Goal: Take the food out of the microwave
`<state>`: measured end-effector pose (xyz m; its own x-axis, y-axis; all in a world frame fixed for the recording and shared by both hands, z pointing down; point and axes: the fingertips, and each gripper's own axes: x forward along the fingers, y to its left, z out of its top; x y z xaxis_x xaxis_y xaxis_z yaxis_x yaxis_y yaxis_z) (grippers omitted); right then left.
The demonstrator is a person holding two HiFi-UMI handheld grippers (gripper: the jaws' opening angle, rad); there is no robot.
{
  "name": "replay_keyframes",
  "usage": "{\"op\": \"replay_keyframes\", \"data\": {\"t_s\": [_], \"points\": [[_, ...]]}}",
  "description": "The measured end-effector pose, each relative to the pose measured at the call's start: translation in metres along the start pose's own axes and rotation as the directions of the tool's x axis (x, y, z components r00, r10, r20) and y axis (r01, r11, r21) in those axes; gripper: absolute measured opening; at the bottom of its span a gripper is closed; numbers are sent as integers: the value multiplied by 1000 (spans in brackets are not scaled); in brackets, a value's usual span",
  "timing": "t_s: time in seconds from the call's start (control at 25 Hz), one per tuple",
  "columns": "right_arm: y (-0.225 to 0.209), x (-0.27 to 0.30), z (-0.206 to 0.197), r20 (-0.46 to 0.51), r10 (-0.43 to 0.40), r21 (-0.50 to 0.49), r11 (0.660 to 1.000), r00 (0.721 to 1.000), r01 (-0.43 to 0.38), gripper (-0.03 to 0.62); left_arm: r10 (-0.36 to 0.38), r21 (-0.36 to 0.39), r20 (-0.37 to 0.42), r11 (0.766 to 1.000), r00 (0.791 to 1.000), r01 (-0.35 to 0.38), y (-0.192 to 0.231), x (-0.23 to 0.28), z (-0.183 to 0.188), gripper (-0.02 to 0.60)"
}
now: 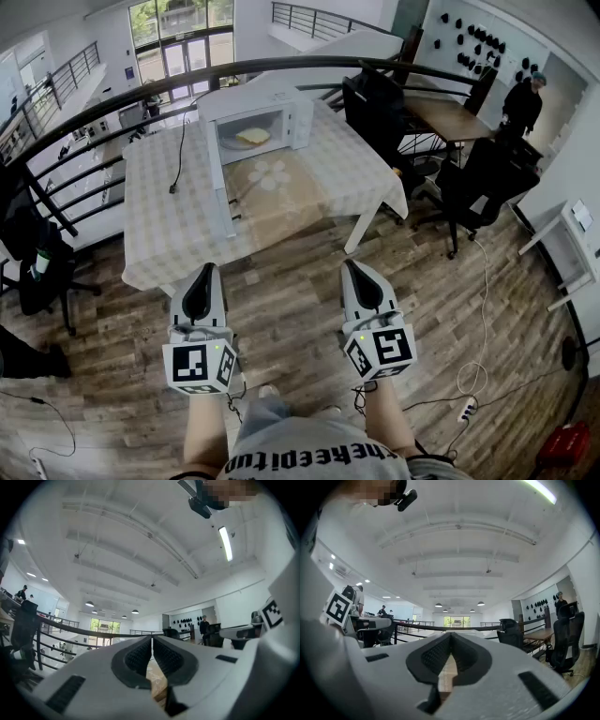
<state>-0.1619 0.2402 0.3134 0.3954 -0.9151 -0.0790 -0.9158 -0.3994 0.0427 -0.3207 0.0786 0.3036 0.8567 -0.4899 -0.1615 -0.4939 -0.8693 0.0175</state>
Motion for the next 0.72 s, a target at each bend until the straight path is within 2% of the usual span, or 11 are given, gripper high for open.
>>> {"op": "replay_keyframes", "data": {"t_s": [0.48, 0.72], "points": [[8, 5, 0, 1, -4, -7, 1000, 1000, 4, 5, 16, -5, -12, 1000, 1000, -16, 12, -3, 5, 14], [10, 16, 1, 24, -31, 7, 1000, 999, 30, 5, 0, -6, 0, 1000, 1000, 0, 24, 6, 3, 14]]}}
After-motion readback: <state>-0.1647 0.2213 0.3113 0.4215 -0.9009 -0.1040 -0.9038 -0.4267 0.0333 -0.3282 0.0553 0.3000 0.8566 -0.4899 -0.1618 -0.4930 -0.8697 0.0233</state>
